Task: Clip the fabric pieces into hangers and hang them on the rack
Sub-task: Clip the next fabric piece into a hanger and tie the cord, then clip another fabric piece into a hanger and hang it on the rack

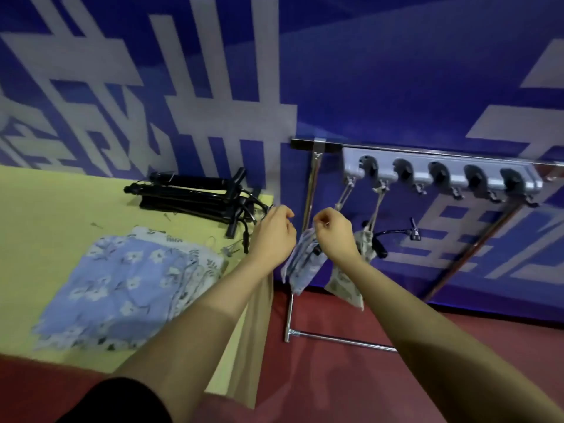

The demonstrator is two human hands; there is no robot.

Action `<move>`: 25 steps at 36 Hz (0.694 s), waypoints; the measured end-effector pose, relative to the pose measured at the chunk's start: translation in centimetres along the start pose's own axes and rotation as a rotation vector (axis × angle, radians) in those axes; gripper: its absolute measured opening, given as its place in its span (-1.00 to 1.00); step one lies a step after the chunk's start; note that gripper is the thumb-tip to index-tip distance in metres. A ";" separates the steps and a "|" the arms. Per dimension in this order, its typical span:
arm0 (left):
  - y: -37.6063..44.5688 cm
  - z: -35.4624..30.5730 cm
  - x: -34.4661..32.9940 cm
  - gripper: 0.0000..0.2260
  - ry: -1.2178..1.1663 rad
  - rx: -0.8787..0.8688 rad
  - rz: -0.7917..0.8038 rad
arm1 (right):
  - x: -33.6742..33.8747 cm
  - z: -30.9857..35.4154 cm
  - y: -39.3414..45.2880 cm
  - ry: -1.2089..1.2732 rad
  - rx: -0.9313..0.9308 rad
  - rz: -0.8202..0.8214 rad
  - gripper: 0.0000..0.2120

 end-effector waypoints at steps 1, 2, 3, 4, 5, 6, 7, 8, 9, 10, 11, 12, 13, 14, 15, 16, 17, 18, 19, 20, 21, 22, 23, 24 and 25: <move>-0.3 1.1 0.5 -0.81 0.000 0.019 -0.012 | -1.0 0.5 -0.2 0.006 0.003 0.016 -0.84; -0.5 2.3 1.0 -0.83 0.002 0.040 -0.024 | -2.2 1.2 -0.3 0.008 0.010 0.036 -0.84; -0.7 3.7 1.7 -0.84 0.003 0.066 -0.033 | -3.6 1.9 -0.4 0.010 0.023 0.054 -0.83; -0.9 4.9 2.2 -0.84 -0.001 0.091 -0.034 | -4.7 2.5 -0.5 0.010 0.034 0.069 -0.83; -1.1 6.2 2.7 -0.85 -0.004 0.114 -0.033 | -6.0 3.2 -0.6 0.010 0.046 0.083 -0.83; -1.2 7.4 3.3 -0.86 -0.007 0.133 -0.033 | -7.2 3.7 -0.7 0.011 0.053 0.098 -0.83; -1.3 8.7 3.7 -0.87 -0.009 0.154 -0.035 | -8.2 4.3 -0.8 0.007 0.064 0.118 -0.83; -1.4 10.1 4.2 -0.88 -0.014 0.177 -0.036 | -9.5 4.9 -0.9 -0.001 0.077 0.140 -0.83; -1.4 11.6 4.7 -0.87 -0.021 0.199 -0.032 | -10.9 5.4 -0.9 -0.010 0.091 0.159 -0.82; -1.4 13.0 5.2 -0.86 -0.027 0.219 -0.026 | -12.1 5.9 -1.0 -0.016 0.099 0.177 -0.82; -1.6 14.1 5.4 -0.85 -0.029 0.238 -0.016 | -13.0 6.2 -1.1 -0.020 0.105 0.192 -0.82; -1.6 15.3 5.7 -0.84 -0.029 0.258 -0.002 | -14.0 6.5 -1.1 -0.024 0.108 0.210 -0.82; -1.6 16.6 6.1 -0.83 -0.029 0.276 0.014 | -15.2 6.9 -1.2 -0.026 0.112 0.227 -0.82; -1.6 18.1 6.4 -0.83 -0.027 0.291 0.026 | -16.6 7.3 -1.2 -0.025 0.112 0.244 -0.83; -1.4 19.5 6.7 -0.84 -0.024 0.304 0.036 | -17.9 7.7 -1.2 -0.020 0.117 0.265 -0.83; -1.3 20.7 6.9 -0.85 -0.018 0.309 0.041 | -19.0 8.1 -1.3 -0.018 0.128 0.291 -0.82; -1.3 21.6 7.1 -0.85 -0.006 0.306 0.043 | -20.1 8.5 -1.4 -0.022 0.147 0.322 -0.82; -1.1 22.7 7.1 -0.85 0.011 0.305 0.052 | -21.3 8.8 -1.5 -0.033 0.162 0.354 -0.81; -0.9 23.8 7.1 -0.85 0.029 0.306 0.068 | -22.6 9.1 -1.5 -0.044 0.170 0.388 -0.80; -0.8 24.8 7.0 -0.85 0.046 0.307 0.085 | -23.8 9.5 -1.6 -0.055 0.173 0.422 -0.79; -0.7 25.5 6.9 -0.83 0.059 0.308 0.099 | -24.8 9.6 -1.7 -0.066 0.176 0.456 -0.77; -0.6 26.3 6.6 -0.79 0.078 0.319 0.126 | -25.8 9.7 -1.9 -0.085 0.180 0.491 -0.75; -0.5 27.2 6.3 -0.72 0.102 0.338 0.156 | -26.9 9.8 -1.9 -0.109 0.193 0.524 -0.72; -0.4 28.0 6.0 -0.66 0.135 0.358 0.180 | -27.9 9.7 -2.0 -0.139 0.209 0.554 -0.68; -0.4 28.6 5.7 -0.61 0.176 0.369 0.200 | -28.7 9.6 -2.1 -0.170 0.219 0.579 -0.64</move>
Point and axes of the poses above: each hand's wrist, its own y-axis towards the middle knuckle, its own x-axis out of the back of the hand, z = x × y, the point moved 7 cm from there along y, towards the middle knuckle, and after that the axes turned 10 degrees about x, right-handed, at the moved point
